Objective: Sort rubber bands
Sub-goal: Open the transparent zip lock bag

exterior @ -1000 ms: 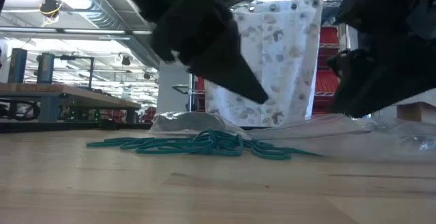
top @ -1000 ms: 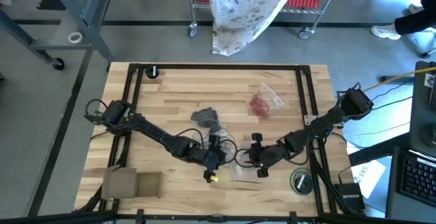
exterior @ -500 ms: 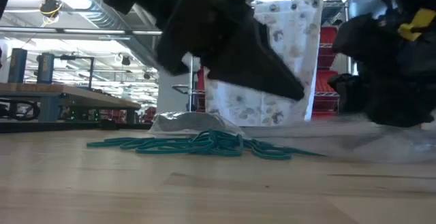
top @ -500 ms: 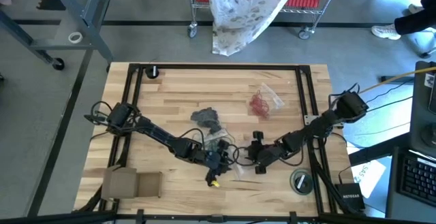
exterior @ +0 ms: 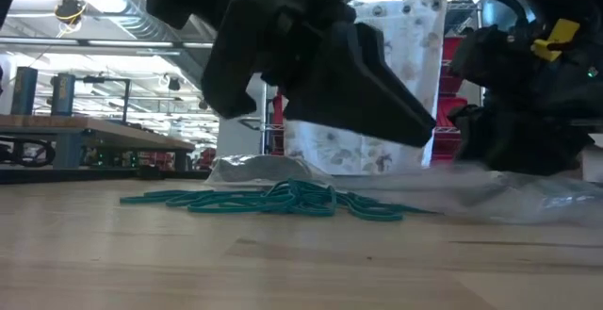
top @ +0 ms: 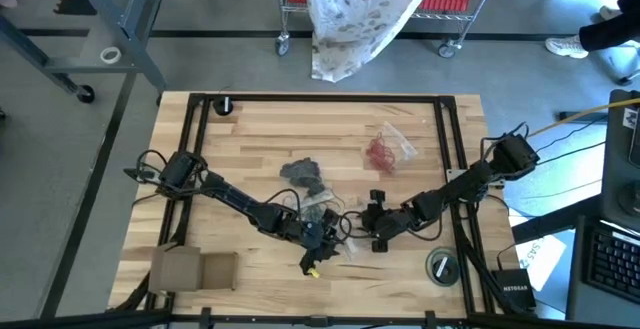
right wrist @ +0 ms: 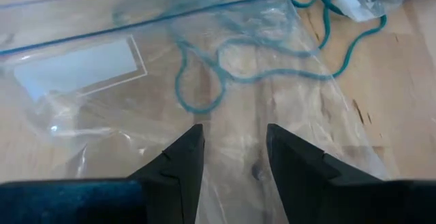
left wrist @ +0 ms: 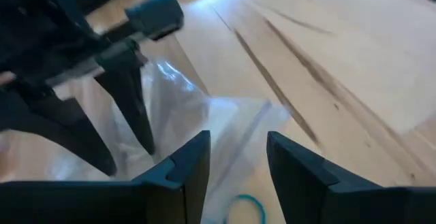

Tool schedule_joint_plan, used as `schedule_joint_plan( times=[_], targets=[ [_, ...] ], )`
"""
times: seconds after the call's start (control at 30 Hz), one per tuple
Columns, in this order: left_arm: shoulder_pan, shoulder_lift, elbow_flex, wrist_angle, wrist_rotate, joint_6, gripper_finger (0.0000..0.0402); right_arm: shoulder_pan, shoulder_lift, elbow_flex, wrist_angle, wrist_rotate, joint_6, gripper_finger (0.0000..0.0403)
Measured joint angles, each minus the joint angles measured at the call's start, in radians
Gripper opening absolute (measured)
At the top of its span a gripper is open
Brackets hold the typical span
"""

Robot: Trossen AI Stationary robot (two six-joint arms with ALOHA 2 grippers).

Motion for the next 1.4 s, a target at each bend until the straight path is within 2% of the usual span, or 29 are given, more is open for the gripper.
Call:
schedule_joint_plan(
  times=[0.27,1.0,1.23,1.4],
  targets=[
    [0.004,0.014,0.0,0.014,0.0,0.033,0.0139,0.0,0.0,0.0,-0.002,0.001,0.001,0.0154],
    [0.009,0.052,0.0,0.056,-0.003,0.291,0.0139,0.0,0.0,0.0,-0.005,0.0,0.003,0.0154],
    [0.007,0.052,0.0,0.132,-0.003,0.388,0.0139,0.0,0.0,0.0,-0.005,-0.001,0.003,0.0154],
    [0.008,0.052,0.001,0.101,-0.003,0.408,0.0139,0.0,0.0,0.0,-0.005,-0.001,0.003,0.0154]
  ],
)
